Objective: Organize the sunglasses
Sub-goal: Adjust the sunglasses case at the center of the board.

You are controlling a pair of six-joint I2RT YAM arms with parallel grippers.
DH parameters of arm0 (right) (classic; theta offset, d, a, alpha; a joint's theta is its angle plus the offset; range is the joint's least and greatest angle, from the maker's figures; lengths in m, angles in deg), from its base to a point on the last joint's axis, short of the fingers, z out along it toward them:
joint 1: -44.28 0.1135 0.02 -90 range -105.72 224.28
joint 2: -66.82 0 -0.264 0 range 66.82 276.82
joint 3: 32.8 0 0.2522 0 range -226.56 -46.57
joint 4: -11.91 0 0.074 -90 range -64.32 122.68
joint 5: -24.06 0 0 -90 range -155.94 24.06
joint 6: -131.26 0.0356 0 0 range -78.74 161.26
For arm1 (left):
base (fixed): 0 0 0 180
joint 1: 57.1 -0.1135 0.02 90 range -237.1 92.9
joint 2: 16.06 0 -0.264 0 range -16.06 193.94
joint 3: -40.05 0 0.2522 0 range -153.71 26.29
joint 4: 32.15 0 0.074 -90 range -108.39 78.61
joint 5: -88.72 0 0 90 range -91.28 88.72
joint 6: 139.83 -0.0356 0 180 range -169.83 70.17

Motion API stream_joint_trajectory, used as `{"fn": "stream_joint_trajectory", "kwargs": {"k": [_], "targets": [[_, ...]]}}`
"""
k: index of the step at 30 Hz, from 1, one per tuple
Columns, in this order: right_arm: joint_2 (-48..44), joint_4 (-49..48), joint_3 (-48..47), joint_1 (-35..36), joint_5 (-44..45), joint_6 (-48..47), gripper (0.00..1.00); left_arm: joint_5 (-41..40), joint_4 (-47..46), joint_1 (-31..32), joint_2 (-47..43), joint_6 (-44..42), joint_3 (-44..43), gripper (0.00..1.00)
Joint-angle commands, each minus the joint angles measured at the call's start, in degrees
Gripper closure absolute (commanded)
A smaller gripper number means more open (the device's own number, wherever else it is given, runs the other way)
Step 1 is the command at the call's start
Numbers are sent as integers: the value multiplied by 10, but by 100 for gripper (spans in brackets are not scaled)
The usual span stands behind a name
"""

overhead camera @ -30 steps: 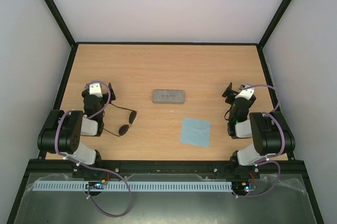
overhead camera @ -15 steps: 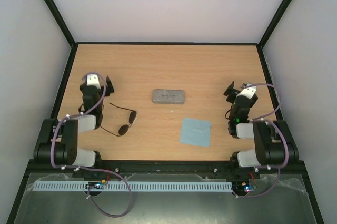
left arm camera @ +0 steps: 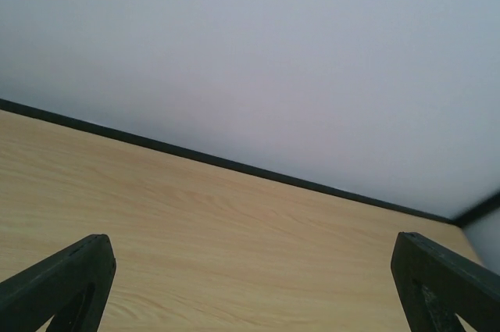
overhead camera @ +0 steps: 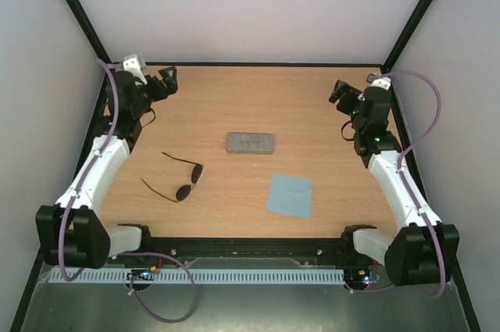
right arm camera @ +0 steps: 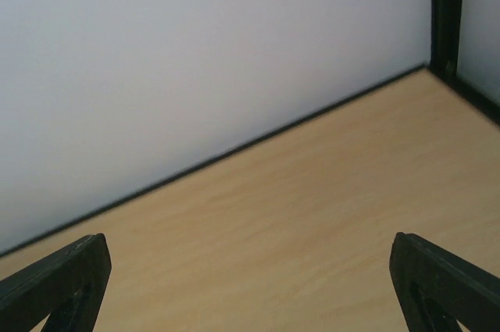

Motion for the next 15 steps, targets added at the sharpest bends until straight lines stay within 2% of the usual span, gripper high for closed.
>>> {"fn": "stream_joint_trajectory", "kwargs": {"k": [1,2,3,5,6,7,11,15], "targets": [[-1,180,-42,-15,-113,23,1,126,154,-1,-6,59,-59,0],[1,187,-47,-15,-118,25,2,161,147,-7,-9,80,-47,0],[-2,181,-45,-15,-127,27,2,224,93,-16,-15,107,-17,1],[-19,166,-39,-15,-136,34,1,351,-96,-36,-27,210,72,0],[-25,156,-34,-15,-141,40,1,377,-161,-38,-26,251,101,1],[-25,154,-32,-15,-148,42,1,380,-161,-36,-20,257,106,1],[-4,174,-51,-15,-167,30,1,238,70,4,-20,134,33,0],[9,162,-53,-14,-182,30,1,217,108,10,-44,92,17,1]]}}
